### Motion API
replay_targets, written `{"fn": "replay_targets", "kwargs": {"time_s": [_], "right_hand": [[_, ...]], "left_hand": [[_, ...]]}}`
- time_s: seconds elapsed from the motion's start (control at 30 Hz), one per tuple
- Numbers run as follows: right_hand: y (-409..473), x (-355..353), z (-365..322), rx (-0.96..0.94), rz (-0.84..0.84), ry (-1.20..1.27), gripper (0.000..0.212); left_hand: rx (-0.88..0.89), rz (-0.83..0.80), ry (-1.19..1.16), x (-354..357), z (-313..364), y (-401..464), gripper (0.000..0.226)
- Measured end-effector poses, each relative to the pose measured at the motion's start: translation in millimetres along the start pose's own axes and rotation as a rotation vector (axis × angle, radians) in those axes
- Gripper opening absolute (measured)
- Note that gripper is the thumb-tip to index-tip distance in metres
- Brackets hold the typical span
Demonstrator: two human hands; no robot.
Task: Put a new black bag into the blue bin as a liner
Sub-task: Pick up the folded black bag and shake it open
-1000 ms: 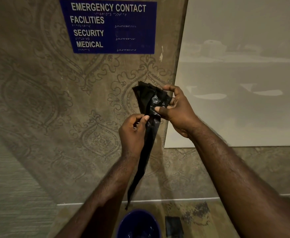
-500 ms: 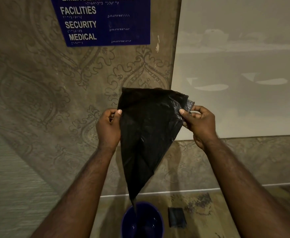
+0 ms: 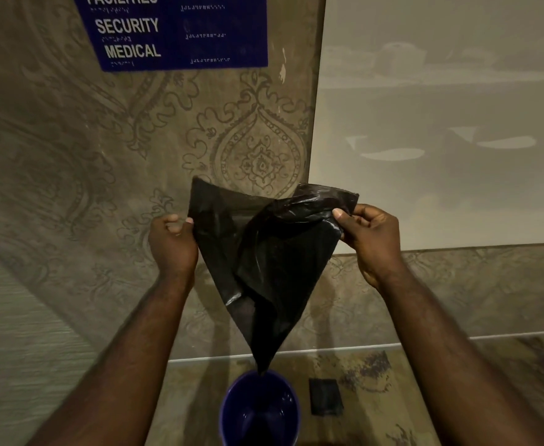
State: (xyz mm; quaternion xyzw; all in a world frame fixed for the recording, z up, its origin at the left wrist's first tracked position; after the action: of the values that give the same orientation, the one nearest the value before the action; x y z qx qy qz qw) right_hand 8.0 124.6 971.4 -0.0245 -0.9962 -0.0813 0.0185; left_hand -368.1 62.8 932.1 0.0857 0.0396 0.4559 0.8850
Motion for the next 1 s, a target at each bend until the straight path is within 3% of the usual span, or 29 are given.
{"fn": "replay_targets", "kwargs": {"time_s": [0.1, 0.17, 0.23, 0.3, 0.43, 0.47, 0.57, 0.6, 0.7, 0.87, 1.0], "right_hand": [[-3, 11, 8, -0.013, 0.034, -0.086, 0.004], [-6, 18, 18, -0.005, 0.091, -0.152, 0.008], [-9, 24, 29, 0.021, 0.141, -0.171, 0.013], [-11, 33, 35, 0.039, 0.155, -0.172, 0.018], [-17, 53, 39, 0.047, 0.068, -0.126, 0.017], [-18, 54, 37, 0.032, 0.049, -0.131, 0.016], [-14, 38, 30, -0.018, 0.035, -0.175, 0.02], [-12, 29, 27, -0.038, 0.031, -0.205, 0.021], [-10, -2, 25, -0.066, 0.028, -0.237, 0.019], [-10, -32, 32, -0.054, 0.035, -0.221, 0.021], [-8, -38, 32, -0.104, 0.077, -0.344, 0.015]], "left_hand": [[-0.125, 0.139, -0.213, -14, -20, -23, 0.04], [-0.057, 0.171, -0.336, -22, -20, -46, 0.053], [0.076, 0.101, -0.357, -22, -19, -77, 0.041], [0.054, -0.02, -0.32, -11, -37, -111, 0.024], [-0.287, -0.251, -0.113, 27, -95, -157, 0.08], [-0.337, -0.229, -0.104, 29, -102, -157, 0.075], [-0.265, -0.152, -0.024, 21, -98, -132, 0.018], [-0.224, -0.156, -0.013, 18, -95, -123, 0.009], [-0.136, -0.16, 0.049, 0, -90, -96, 0.012], [-0.152, -0.095, 0.057, -29, -98, -63, 0.015], [-0.167, 0.055, 0.09, -51, -97, -45, 0.024]]}}
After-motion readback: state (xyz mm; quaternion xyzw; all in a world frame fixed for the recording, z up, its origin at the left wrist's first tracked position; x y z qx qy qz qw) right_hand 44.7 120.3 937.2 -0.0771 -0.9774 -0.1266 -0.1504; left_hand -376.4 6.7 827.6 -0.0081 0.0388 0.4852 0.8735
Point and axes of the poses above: each hand's wrist, its own y-axis towards the middle knuckle, its own x-axis out of the palm, z = x × y, the point moved 10 cm from there along y, towards the middle knuckle, and after that the axes turned 8 degrees about -y, right-handed, at the moved point
